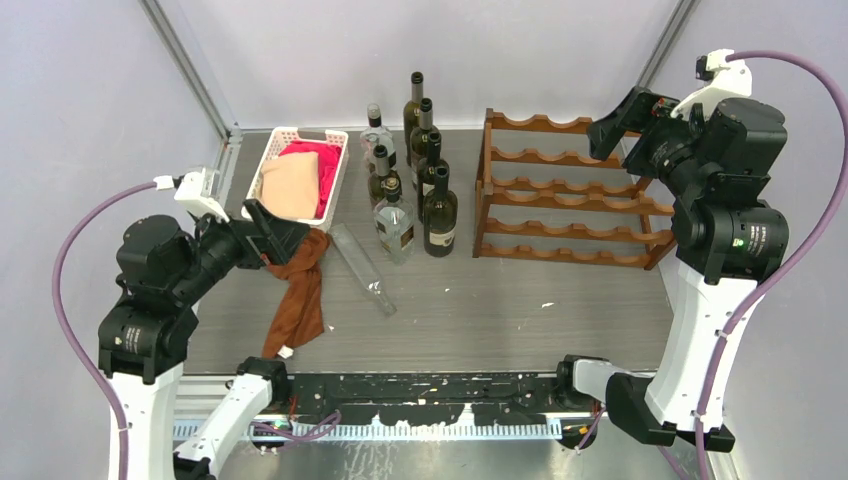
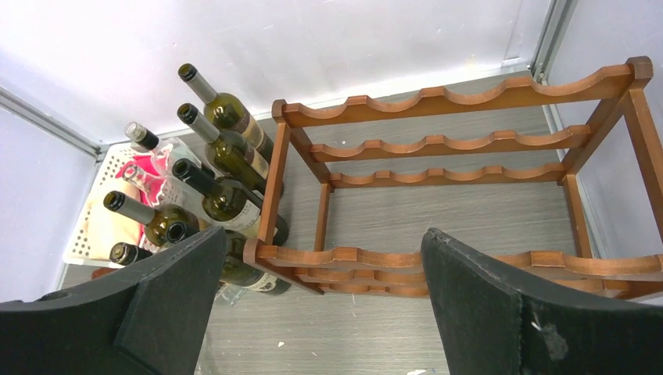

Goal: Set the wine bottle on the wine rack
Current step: Pick up the wine bottle from the center of the board.

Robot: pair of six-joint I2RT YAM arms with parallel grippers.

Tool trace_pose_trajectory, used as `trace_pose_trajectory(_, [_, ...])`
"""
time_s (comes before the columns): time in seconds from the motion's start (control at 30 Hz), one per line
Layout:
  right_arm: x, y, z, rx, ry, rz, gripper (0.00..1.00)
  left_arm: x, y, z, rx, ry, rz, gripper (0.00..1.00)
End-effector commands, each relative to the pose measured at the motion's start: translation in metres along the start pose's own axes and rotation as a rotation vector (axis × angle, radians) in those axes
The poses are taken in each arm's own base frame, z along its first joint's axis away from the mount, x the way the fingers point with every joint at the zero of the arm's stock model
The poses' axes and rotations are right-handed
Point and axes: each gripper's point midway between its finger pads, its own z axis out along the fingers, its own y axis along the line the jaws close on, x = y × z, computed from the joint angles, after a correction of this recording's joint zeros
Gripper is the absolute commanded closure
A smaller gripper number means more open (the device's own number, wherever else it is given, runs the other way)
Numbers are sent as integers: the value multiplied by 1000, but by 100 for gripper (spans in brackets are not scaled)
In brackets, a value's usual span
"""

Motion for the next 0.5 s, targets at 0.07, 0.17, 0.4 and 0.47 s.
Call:
trace_pose_trajectory(0.07, [-22,16,-10,-65,-79,-7,0,-1,-19,3,119,-44,-29,0])
trace_pose_trajectory(0.17, [-18,20,-10,-92,-67,-19,0,7,-21,6,148,-29,-56,0])
trace_pose_trajectory(0.4, [-3,33,-14,-191,-16,-94,0,18,-22,9,170,-7,-111,0])
trace_pose_trajectory(0.47, [12,45,-17,-300,31,-195,0,22,-23,11,185,-2,-141,0])
